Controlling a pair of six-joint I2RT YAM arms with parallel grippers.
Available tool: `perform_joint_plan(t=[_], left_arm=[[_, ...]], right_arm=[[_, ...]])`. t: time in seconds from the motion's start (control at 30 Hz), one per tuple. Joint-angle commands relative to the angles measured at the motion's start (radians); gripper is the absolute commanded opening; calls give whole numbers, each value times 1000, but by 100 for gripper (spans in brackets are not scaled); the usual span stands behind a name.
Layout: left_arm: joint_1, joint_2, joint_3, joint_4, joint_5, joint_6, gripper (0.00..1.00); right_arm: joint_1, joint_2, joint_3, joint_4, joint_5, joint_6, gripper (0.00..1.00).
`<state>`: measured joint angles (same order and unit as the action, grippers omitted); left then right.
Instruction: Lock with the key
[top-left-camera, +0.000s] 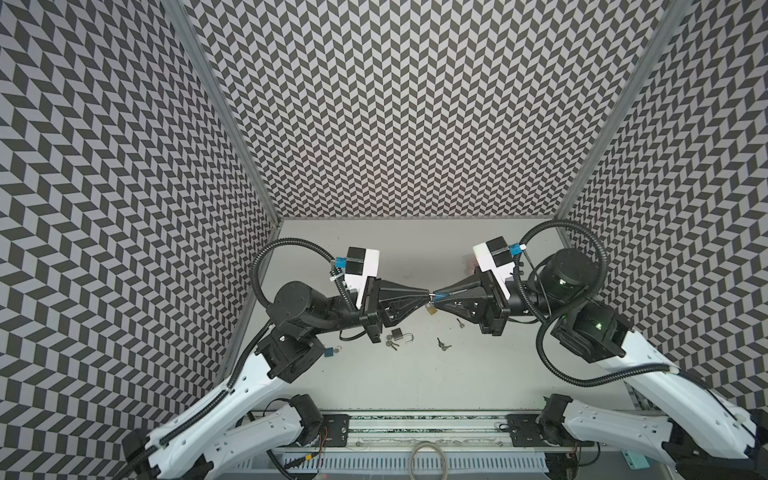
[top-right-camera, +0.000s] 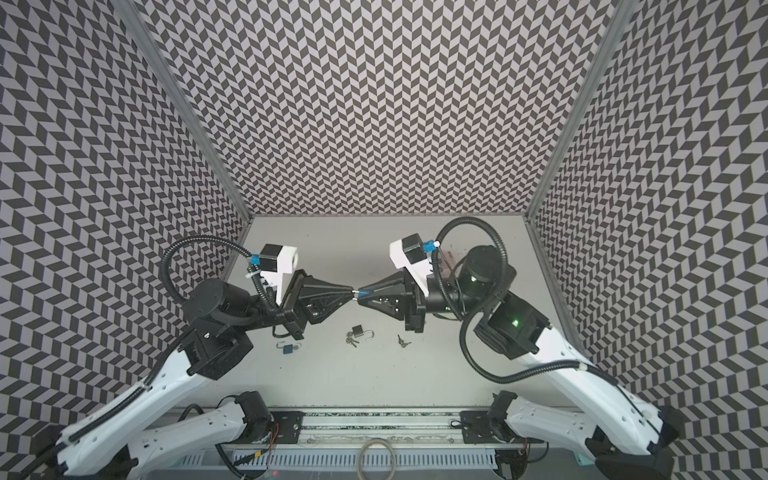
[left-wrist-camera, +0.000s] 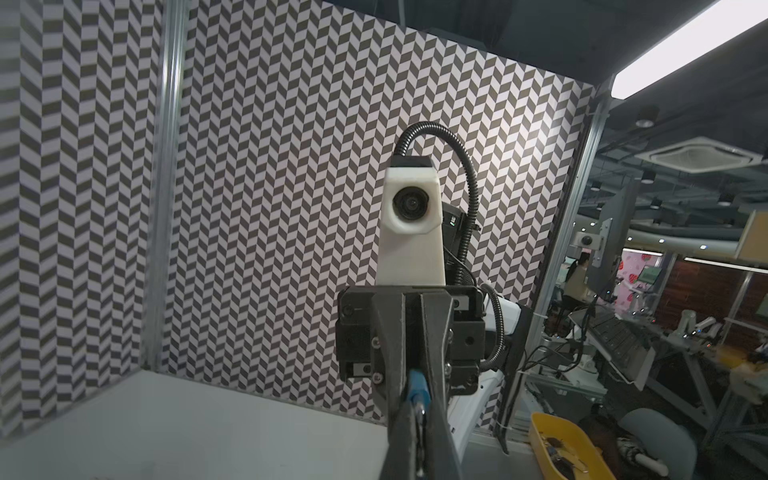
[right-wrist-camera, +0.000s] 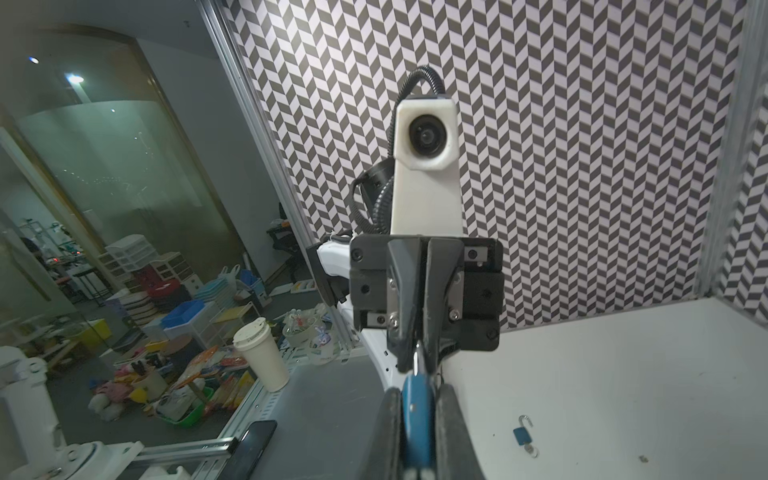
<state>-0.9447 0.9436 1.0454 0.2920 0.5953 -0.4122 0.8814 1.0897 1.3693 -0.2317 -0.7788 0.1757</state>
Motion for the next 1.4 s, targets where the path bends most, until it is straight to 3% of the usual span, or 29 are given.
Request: perform_joint_plan(t=[0.0, 0.03, 0.1, 0.2, 0.3, 0.43, 0.57, 0.7, 0.97, 1.13, 1.37], left_arm=[[-196, 199, 1, -66, 77, 101, 0], [-154, 103, -103, 40, 28, 48, 0], [-11, 5, -171, 85, 98, -37, 0], [95, -102, -176, 22, 81, -53, 0], [184, -149, -130, -66, 116, -51, 0], [202, -176, -95, -126, 91, -40, 17], [211, -199, -89, -133, 57, -43, 51], [215, -200, -78, -139, 39, -43, 70], [192, -102, -46, -96, 153, -43, 88], [175, -75, -38, -94, 139, -33, 76], [169, -59, -35, -91, 134, -32, 51]], right_arm=[[74, 204, 174, -125, 63, -146, 0], [50, 131, 84, -32, 86, -85, 0], [-30, 11, -45, 125, 70, 2, 0], [-121, -77, -91, 114, 39, 11, 0], [-140, -122, -121, 100, 32, 8, 0], [-140, -154, -177, 146, 12, 31, 0], [-140, -162, -189, 144, -18, 27, 0], [-140, -152, -172, 95, -41, -2, 0], [-126, -109, -140, 2, -93, -54, 0], [-101, -88, -124, -20, -91, -74, 0], [-91, -70, -113, -18, -89, -76, 0]])
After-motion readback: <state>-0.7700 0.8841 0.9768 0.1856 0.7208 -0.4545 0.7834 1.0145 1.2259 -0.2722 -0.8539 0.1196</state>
